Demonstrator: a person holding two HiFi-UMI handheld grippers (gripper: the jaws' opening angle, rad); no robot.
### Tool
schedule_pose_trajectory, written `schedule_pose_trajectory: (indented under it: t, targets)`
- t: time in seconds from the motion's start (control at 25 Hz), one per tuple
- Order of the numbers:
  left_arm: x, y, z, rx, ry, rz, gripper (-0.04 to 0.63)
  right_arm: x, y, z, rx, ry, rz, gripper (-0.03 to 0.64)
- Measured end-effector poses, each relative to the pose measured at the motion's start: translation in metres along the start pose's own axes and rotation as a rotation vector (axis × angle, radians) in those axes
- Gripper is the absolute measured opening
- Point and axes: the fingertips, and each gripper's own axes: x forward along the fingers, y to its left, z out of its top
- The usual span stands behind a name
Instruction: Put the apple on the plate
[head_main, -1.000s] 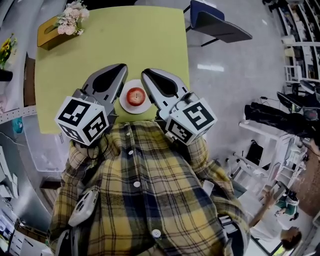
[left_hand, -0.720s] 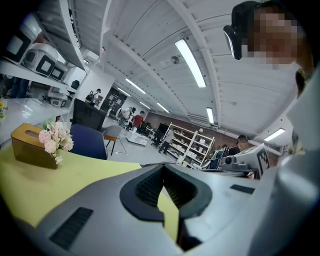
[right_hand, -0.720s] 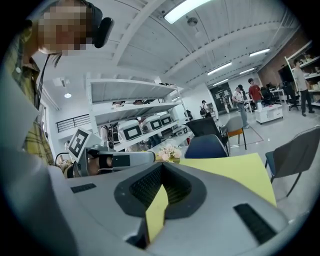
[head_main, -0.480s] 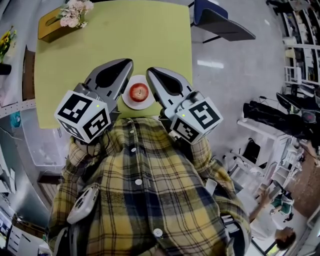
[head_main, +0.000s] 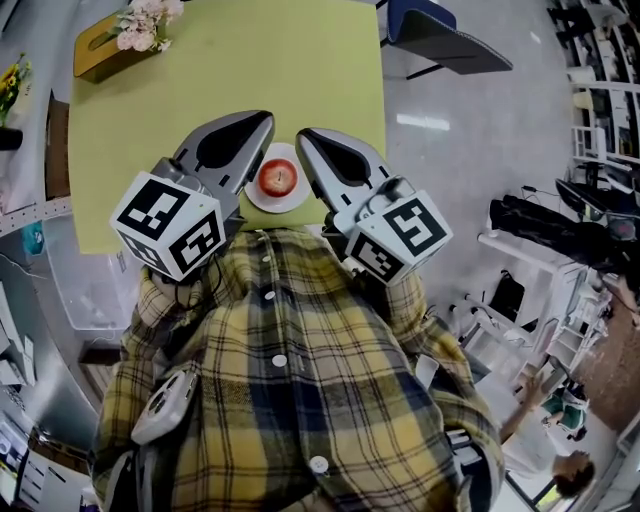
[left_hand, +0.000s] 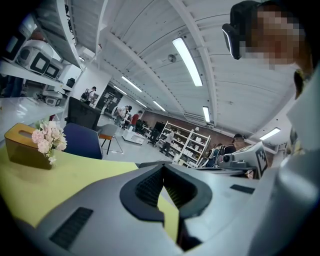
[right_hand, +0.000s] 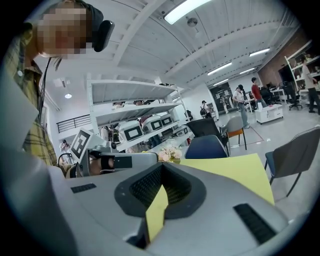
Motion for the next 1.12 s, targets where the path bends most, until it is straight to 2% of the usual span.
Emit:
schedule_pose_trajectory:
  t: [0.4,0.8,1.12]
  targets:
    - [0.006,0.000,0.000,0.013,0.010,-0.004,0.006,-0.002,-0.002,-0.004,-0.002,0.001,0.000,-0.005]
    - [0.010,-0.003,-0.005,0.029,0.116,-0.060,0.006,-0.012,-0.006,0.001,-0.011,-0.004,0.015,-0.005]
    - [-0.007,0.026,-0.011,0.037,0.152,-0.051,0.006,0.006,0.001,-0.006,-0.011,0.002,0.013,-0.005]
